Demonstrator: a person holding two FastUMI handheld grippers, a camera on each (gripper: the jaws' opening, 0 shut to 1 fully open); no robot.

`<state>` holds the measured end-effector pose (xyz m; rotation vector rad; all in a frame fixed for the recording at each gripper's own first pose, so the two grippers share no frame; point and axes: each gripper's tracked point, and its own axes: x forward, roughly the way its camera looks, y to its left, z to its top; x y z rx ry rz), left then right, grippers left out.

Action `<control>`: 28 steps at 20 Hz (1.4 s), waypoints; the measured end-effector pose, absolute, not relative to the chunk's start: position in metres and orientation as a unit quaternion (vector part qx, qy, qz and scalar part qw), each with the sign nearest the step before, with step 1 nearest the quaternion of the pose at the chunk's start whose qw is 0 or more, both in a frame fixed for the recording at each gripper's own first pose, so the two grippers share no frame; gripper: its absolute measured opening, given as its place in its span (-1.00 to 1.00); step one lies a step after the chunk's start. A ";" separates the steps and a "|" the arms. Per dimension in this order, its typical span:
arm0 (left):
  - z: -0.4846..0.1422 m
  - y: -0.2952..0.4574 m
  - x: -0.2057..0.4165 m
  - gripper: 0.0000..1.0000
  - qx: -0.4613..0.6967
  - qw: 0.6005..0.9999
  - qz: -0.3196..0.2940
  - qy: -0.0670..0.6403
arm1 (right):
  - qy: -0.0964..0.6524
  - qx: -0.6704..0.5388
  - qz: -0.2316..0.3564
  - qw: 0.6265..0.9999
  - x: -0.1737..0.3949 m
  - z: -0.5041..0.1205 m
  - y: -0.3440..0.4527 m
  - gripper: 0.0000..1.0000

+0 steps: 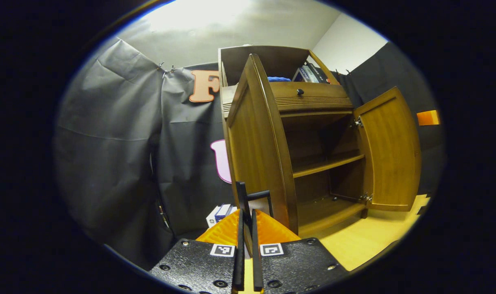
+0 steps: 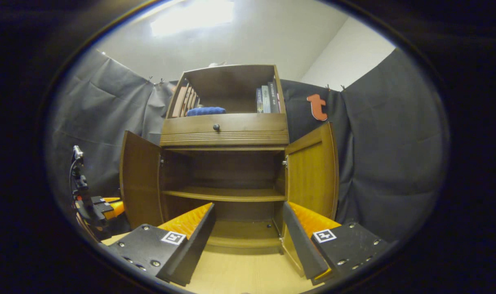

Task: Open the right door of the double-door shoe cabinet with the right hand, and open the left door with the left hand.

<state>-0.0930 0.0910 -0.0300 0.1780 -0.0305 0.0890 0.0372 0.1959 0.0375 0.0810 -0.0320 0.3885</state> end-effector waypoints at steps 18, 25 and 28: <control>-0.031 0.168 -0.106 -0.96 0.052 0.997 -0.045 -0.017 | -0.020 0.054 0.196 0.979 0.043 0.040 0.231 0.94; -0.033 0.173 -0.103 -0.94 0.006 0.996 -0.094 0.005 | -0.030 0.075 0.186 0.979 0.032 0.046 0.218 0.95; -0.037 0.171 -0.104 -0.91 0.008 0.995 -0.094 0.018 | -0.028 0.079 0.182 0.980 0.030 0.044 0.211 0.90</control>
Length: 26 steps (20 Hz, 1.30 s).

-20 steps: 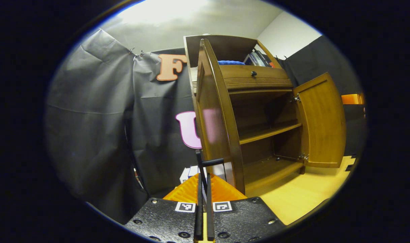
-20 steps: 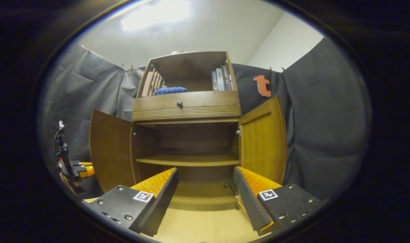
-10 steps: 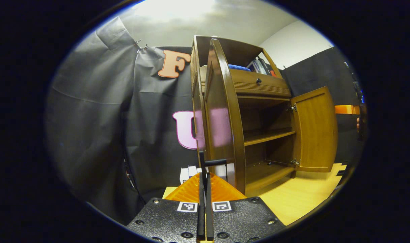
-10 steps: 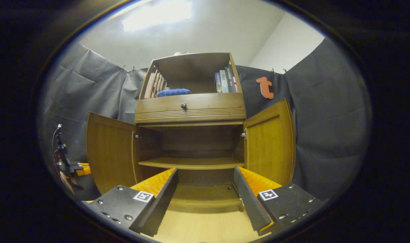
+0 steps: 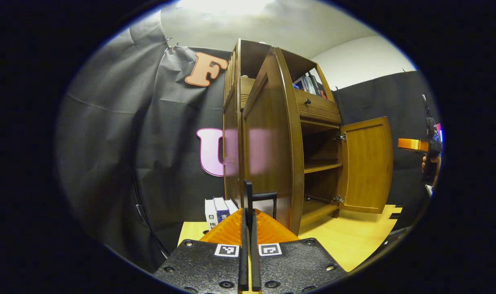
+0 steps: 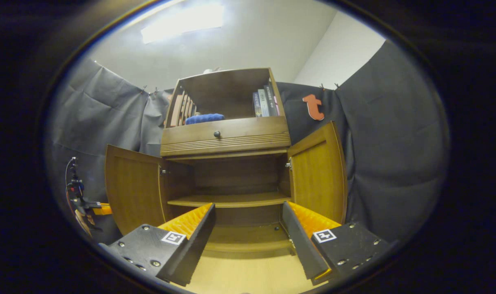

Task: Open the right door of the double-door shoe cabinet with the right hand, and open the left door with the left hand.

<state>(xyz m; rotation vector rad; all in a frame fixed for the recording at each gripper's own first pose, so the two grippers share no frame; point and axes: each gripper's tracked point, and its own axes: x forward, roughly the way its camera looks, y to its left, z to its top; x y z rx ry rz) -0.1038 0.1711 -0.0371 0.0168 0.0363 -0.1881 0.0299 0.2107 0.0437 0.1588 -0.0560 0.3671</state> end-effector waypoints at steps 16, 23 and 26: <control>-0.047 0.199 -0.115 0.38 0.040 0.997 0.019 0.058 | -0.034 0.041 0.153 0.987 0.025 0.030 0.176 0.98; -0.003 0.204 -0.144 0.82 0.059 0.995 0.086 0.008 | -0.044 0.026 0.164 0.985 0.012 0.034 0.170 0.90; 0.030 0.190 -0.163 0.73 0.077 0.992 0.095 -0.034 | -0.040 0.029 0.173 0.984 0.010 0.029 0.170 0.92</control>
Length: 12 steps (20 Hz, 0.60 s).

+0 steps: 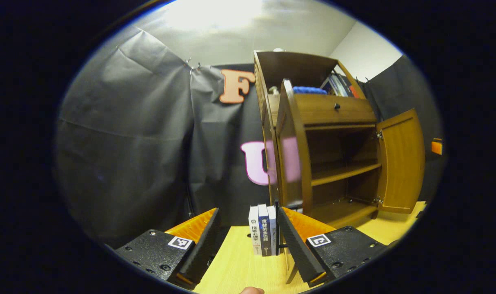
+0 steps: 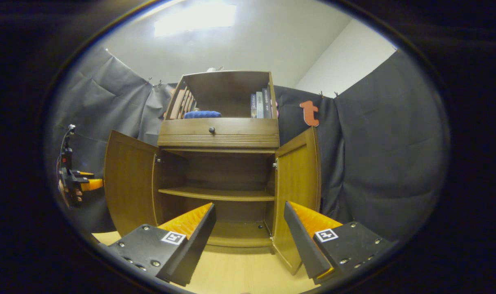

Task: Open the right door of the double-door shoe cabinet with the right hand, and open the left door with the left hand.

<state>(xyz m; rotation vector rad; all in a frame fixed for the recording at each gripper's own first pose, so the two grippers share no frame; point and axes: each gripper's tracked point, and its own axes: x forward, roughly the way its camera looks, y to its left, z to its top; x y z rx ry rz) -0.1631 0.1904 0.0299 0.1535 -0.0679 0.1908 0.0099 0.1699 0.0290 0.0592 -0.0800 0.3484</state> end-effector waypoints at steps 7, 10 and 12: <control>0.048 0.146 -0.168 0.87 0.051 0.995 0.080 -0.041 | -0.037 0.063 0.170 0.983 0.008 0.029 0.153 0.92; 0.059 0.111 -0.168 0.87 0.039 0.997 0.049 -0.053 | -0.048 0.075 0.163 0.983 0.009 0.037 0.145 0.90; 0.069 0.094 -0.166 0.89 0.031 0.997 0.041 -0.066 | -0.058 0.060 0.144 0.986 0.012 0.043 0.138 0.98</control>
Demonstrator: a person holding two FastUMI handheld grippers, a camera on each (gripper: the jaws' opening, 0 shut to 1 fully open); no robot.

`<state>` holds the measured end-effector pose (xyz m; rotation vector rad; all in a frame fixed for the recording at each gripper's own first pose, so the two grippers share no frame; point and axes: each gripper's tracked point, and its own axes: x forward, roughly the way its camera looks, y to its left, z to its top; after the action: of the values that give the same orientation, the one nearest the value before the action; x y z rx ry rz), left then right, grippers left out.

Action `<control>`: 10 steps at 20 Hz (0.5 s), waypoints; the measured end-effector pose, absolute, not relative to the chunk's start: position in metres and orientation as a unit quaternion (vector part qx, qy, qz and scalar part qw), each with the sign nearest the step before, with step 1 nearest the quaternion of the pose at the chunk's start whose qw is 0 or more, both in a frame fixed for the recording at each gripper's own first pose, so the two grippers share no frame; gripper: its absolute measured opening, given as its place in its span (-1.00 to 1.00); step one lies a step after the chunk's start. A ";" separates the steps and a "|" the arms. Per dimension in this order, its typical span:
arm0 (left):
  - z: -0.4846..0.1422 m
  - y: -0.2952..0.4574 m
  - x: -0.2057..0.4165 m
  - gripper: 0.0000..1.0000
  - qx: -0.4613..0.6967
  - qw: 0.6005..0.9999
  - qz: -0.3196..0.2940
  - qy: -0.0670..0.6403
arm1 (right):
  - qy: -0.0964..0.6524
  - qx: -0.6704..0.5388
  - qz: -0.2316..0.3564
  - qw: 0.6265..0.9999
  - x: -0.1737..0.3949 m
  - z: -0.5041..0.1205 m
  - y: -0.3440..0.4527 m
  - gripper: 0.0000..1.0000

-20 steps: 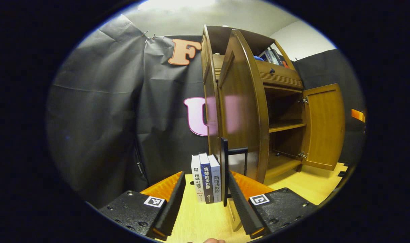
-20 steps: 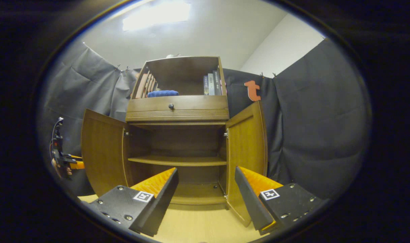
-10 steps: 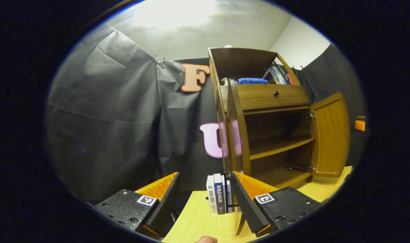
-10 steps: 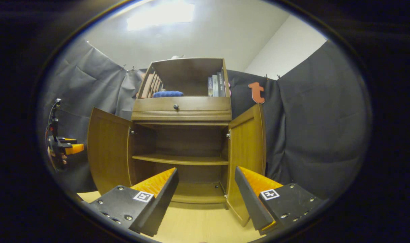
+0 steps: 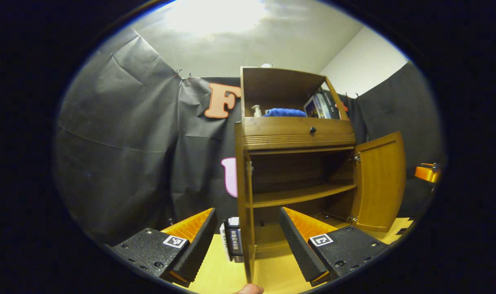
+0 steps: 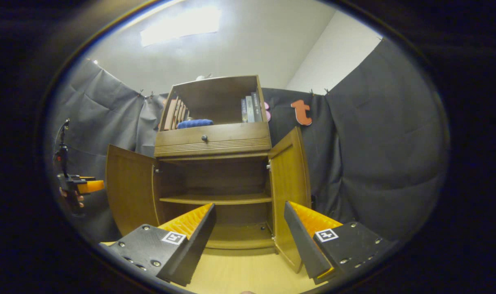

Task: Open the right door of the double-door shoe cabinet with the right hand, and open the left door with the left hand.

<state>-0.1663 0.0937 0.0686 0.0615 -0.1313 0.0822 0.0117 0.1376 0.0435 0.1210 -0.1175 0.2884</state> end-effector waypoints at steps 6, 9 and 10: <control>0.070 0.026 -0.146 0.86 0.030 0.997 0.014 -0.076 | -0.060 0.039 0.129 0.989 0.013 0.052 0.154 0.90; 0.067 -0.002 -0.129 0.86 0.042 0.996 0.015 -0.083 | -0.058 0.018 0.115 0.992 0.019 0.055 0.158 0.98; 0.064 -0.008 -0.122 0.86 0.046 0.996 0.015 -0.080 | -0.059 0.018 0.113 0.992 0.020 0.056 0.161 0.98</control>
<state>-0.1220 -0.0081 0.0635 0.0926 -0.1605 0.0306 0.0201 0.1609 0.0562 0.0370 -0.1191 0.2273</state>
